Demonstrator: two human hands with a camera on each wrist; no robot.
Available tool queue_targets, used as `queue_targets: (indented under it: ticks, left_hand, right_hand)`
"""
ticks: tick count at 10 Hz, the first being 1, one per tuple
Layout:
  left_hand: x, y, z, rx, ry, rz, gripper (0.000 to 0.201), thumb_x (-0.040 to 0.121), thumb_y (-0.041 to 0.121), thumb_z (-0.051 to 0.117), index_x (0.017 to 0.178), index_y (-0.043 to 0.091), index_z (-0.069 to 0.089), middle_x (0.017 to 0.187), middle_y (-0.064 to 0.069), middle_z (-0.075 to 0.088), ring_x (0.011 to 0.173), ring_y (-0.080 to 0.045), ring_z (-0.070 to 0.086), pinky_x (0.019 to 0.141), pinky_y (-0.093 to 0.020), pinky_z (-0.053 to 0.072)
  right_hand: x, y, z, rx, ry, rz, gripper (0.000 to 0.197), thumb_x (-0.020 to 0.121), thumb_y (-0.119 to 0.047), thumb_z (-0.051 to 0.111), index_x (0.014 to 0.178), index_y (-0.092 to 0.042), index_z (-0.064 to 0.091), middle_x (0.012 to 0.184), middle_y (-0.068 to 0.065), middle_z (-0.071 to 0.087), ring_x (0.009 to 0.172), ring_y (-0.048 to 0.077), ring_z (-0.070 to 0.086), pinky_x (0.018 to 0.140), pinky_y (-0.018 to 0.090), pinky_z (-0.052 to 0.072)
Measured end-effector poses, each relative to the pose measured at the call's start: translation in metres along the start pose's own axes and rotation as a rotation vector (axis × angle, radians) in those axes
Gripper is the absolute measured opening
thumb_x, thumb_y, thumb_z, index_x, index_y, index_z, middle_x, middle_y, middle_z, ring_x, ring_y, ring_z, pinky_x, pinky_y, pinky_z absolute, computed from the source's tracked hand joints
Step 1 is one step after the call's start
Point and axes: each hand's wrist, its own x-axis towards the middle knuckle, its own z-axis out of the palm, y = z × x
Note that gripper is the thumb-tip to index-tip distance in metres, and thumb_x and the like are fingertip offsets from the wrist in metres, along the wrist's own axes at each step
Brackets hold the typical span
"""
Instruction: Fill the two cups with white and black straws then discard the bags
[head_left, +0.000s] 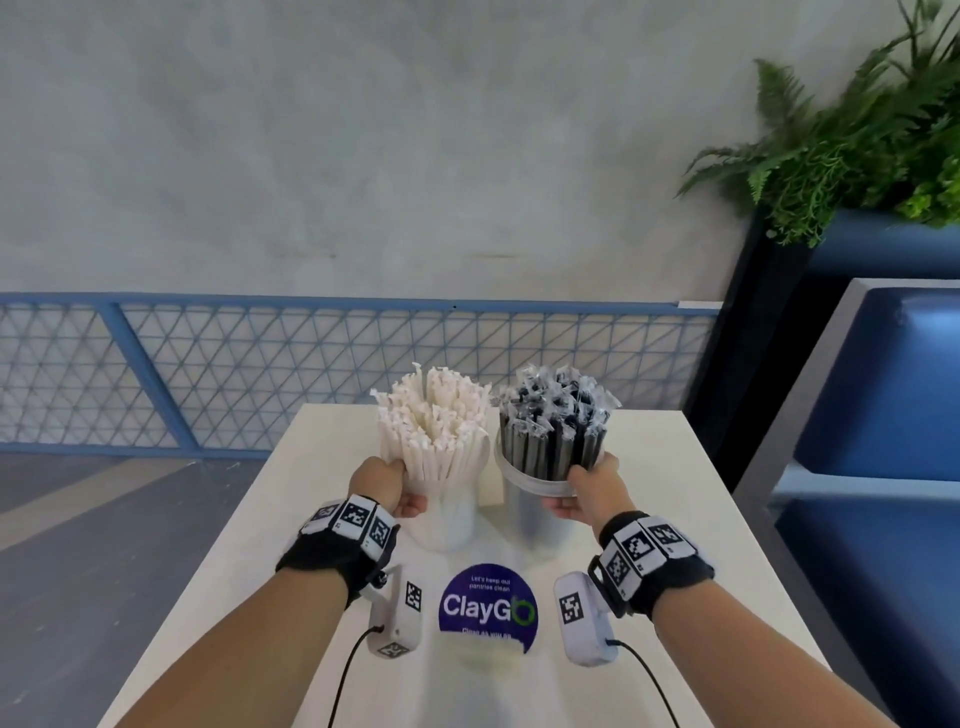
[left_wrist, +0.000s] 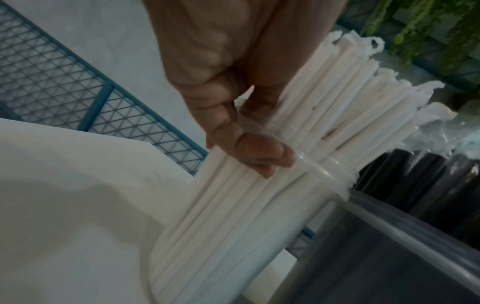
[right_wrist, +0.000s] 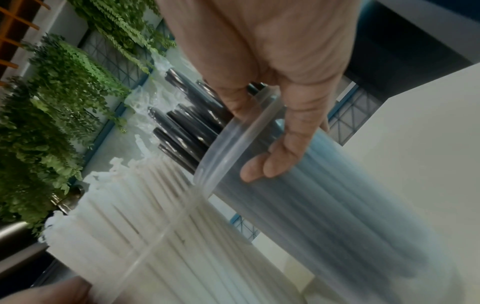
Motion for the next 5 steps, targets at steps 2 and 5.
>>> queue_targets:
  ticks: [2, 5]
  left_hand:
    - [0.027, 0.0, -0.007, -0.033, 0.031, -0.001, 0.022, 0.098, 0.013, 0.033, 0.097, -0.008, 0.042, 0.061, -0.022, 0.054, 0.023, -0.015, 0.051, 0.028, -0.02, 0.043]
    - [0.017, -0.018, -0.014, 0.076, -0.026, 0.011, 0.044, 0.098, 0.042, 0.029, 0.102, 0.001, 0.045, 0.073, -0.019, 0.061, 0.052, -0.026, 0.054, 0.044, -0.026, 0.048]
  right_hand:
    - [0.03, -0.001, 0.017, -0.023, 0.011, -0.005, 0.033, 0.094, -0.001, 0.03, 0.126, -0.006, 0.024, 0.078, 0.012, 0.053, 0.053, 0.026, 0.059, 0.047, 0.031, 0.055]
    - [0.01, 0.009, -0.004, -0.017, -0.054, -0.006, 0.07, 0.091, -0.03, 0.056, 0.143, -0.015, 0.013, 0.131, 0.01, 0.046, 0.07, 0.025, 0.065, 0.067, 0.036, 0.053]
